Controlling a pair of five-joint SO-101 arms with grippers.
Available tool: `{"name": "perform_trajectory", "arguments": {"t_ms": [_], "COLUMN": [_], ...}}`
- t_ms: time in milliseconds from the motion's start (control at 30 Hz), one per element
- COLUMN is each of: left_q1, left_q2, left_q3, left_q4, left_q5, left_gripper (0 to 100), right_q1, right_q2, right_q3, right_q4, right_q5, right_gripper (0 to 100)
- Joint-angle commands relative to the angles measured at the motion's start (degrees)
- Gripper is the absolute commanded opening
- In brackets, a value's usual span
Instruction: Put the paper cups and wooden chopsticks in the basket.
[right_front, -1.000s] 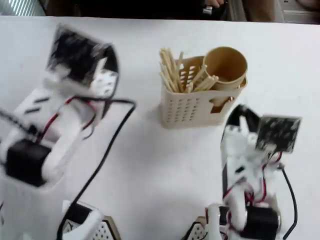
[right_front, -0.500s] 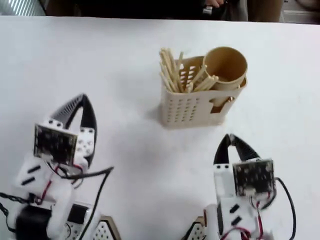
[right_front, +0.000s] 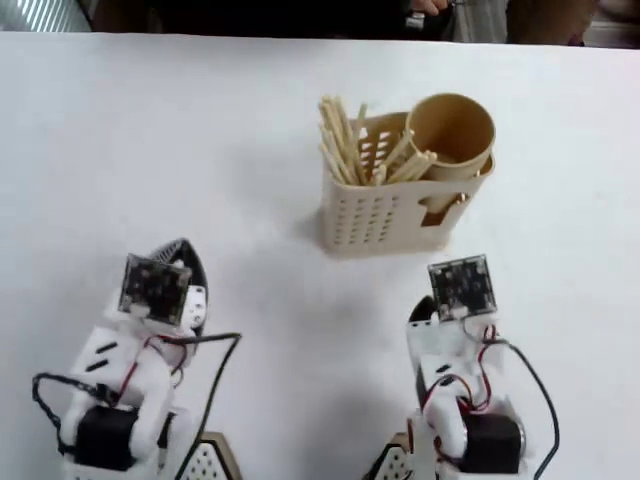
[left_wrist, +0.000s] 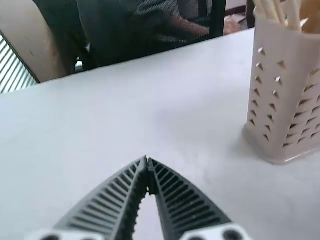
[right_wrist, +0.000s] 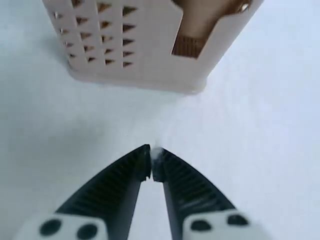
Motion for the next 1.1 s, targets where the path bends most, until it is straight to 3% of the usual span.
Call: {"name": "perform_trajectory", "arguments": {"t_ms": [0,333,567,800,1067], "left_q1": [-0.8,-0.8,-0.8,-0.8,-0.8], "left_q2": [-0.4,-0.3,-0.3,-0.3,-0.3], "left_q3": [4.7,18.3,18.1,18.1,18.1], "left_q4": [0.1,0.1,1.8,12.1,12.7], "left_q5": [0.1,0.0,0.1,0.1,0.2], "left_gripper": [2,2,2,2,2], "right_q1": [0.1,-0.4,-0.2,0.0,0.0], "right_q2": [-0.3,-0.3,0.0,-0.2,-0.2], "right_q3": [4.7,16.9,19.5,19.5,19.5], "right_q4": [-3.8,-8.1,-7.8,-6.0,-6.0], "right_q5": [0.5,-5.8,-5.8,-5.9,-5.9], "right_gripper": [1.8,1.8,1.8,1.8,1.8]}}
